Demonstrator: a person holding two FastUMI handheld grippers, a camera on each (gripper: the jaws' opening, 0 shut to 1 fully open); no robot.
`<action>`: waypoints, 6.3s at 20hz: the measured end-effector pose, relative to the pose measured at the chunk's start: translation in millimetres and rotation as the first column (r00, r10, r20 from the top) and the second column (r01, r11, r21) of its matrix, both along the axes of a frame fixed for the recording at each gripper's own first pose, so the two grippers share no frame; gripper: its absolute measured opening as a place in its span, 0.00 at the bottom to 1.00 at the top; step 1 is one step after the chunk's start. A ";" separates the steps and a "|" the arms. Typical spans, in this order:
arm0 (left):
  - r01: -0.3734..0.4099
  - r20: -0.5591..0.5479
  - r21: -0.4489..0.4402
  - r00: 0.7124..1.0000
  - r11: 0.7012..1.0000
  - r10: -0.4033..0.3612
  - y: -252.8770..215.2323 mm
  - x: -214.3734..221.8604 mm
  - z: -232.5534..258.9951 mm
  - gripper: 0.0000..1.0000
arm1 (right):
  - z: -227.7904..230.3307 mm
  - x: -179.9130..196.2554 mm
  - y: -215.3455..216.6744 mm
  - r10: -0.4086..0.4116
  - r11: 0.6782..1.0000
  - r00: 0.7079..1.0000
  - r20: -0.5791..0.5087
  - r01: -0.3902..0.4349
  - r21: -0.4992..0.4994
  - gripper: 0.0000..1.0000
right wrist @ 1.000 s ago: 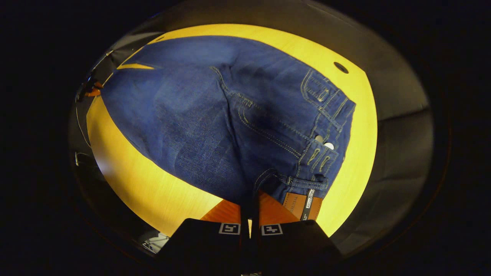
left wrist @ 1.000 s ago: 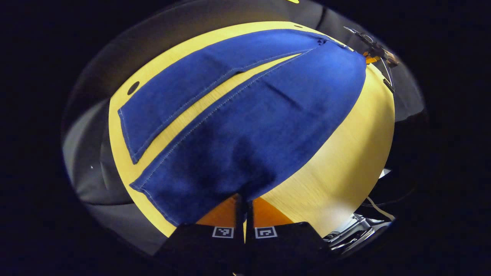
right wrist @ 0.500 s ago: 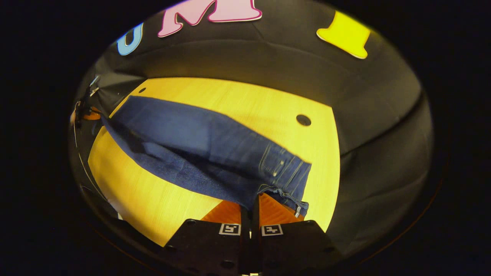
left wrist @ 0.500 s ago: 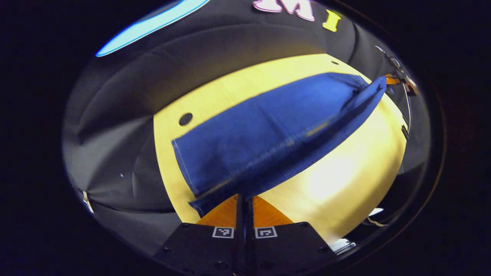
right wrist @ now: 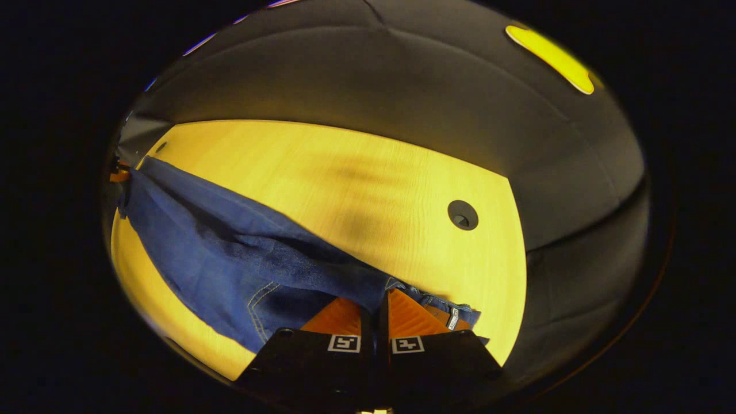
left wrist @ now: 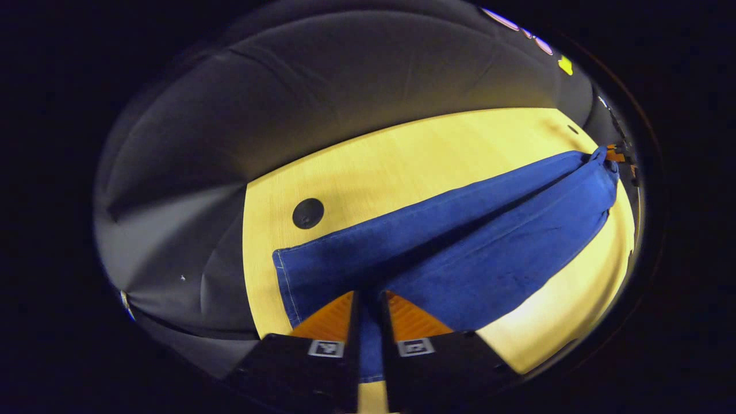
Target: Grasp the waist and the cuffs of the jeans and fold them to make the two legs overlap; first hold the waist and fold one-third of the jeans toward the cuffs, then hold the cuffs and fold the remaining one-third in the same direction to finish folding.
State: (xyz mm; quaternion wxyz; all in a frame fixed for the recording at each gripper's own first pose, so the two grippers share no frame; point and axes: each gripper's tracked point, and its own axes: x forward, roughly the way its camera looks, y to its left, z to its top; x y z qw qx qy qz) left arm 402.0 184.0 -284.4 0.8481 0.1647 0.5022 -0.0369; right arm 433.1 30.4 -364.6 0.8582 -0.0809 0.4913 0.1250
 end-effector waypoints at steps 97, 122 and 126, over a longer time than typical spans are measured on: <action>-0.370 -0.015 -0.352 0.921 0.860 0.390 66.8 -118.2 0.4 0.98 | 76.2 -214.3 -124.5 0.085 0.720 0.992 0.098 -0.129 0.682 0.60; -0.511 -0.284 -0.239 0.850 0.826 0.444 123.1 -2.3 -94.7 0.27 | 51.0 -229.3 -316.7 -0.082 0.764 0.995 -0.062 0.103 0.637 0.61; -0.605 -0.261 -0.328 0.796 0.725 0.546 114.3 -5.6 -92.2 0.11 | 59.8 -232.7 -317.9 -0.081 0.758 0.996 -0.039 0.087 0.647 0.61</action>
